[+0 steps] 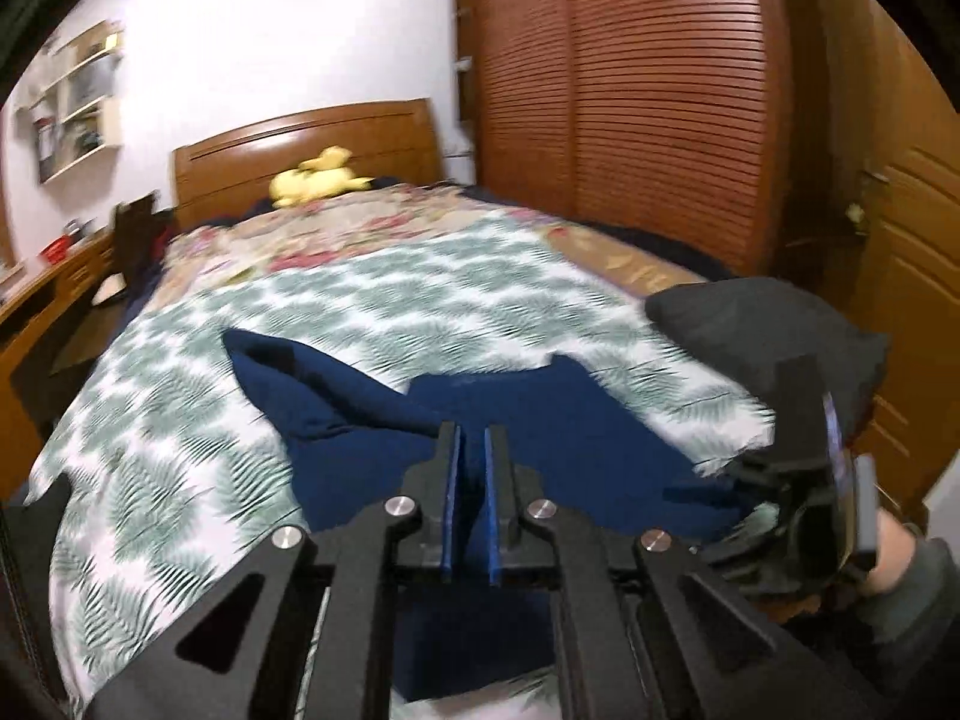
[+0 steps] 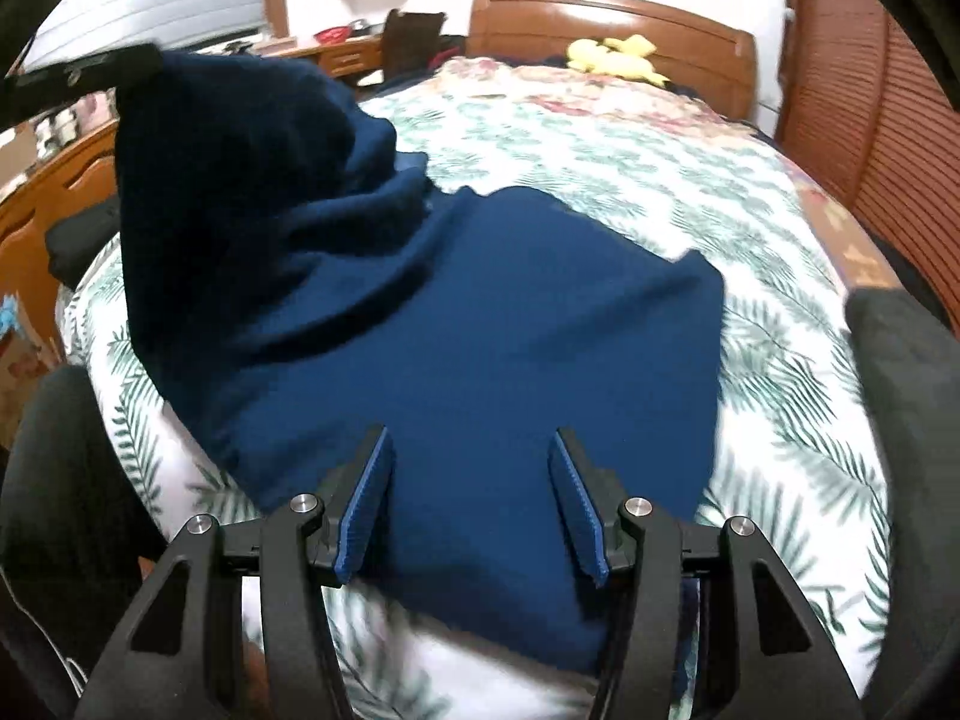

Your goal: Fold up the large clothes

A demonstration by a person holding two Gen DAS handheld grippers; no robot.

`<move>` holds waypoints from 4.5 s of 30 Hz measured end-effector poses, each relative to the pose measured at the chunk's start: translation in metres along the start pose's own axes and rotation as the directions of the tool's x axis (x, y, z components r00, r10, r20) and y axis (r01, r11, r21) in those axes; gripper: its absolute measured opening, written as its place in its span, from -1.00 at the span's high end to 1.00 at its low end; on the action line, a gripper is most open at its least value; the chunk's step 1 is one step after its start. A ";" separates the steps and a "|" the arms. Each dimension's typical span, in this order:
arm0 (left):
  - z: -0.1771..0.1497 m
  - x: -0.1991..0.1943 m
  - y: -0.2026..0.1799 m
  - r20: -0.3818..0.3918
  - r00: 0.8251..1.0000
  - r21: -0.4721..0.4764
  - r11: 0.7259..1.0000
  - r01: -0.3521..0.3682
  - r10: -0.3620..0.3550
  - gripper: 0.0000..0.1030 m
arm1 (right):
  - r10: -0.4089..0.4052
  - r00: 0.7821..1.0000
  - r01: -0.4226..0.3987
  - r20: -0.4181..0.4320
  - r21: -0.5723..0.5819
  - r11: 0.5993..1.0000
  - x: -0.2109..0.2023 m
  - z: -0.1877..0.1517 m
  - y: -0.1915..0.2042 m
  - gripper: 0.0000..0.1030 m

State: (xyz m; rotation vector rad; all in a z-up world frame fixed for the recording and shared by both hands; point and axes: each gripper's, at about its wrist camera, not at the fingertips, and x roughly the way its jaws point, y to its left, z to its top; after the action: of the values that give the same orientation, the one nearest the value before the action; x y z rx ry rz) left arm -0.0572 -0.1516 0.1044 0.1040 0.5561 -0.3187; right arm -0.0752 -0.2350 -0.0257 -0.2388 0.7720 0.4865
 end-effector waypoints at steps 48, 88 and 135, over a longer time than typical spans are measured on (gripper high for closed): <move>-0.084 0.026 0.048 -0.150 0.989 -0.087 0.996 -0.002 -0.011 0.65 | 0.117 0.992 -0.118 0.045 0.029 0.993 -0.016 0.004 0.001 -0.07; -0.078 0.033 0.029 -0.130 0.991 -0.035 0.999 0.016 -0.020 0.63 | 0.077 0.965 -0.092 0.252 0.050 0.995 -0.060 0.029 -0.005 0.09; -0.014 0.290 0.104 -0.372 0.928 -0.032 0.999 0.007 -0.018 0.36 | -0.082 0.994 0.053 0.070 0.346 0.937 -0.008 -0.032 -0.074 -0.38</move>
State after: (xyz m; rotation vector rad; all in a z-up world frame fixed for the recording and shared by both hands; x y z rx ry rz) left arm 0.2021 -0.1286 -0.0614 0.1327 0.9394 -0.3042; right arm -0.0623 -0.3140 -0.0401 0.0806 0.7512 0.2873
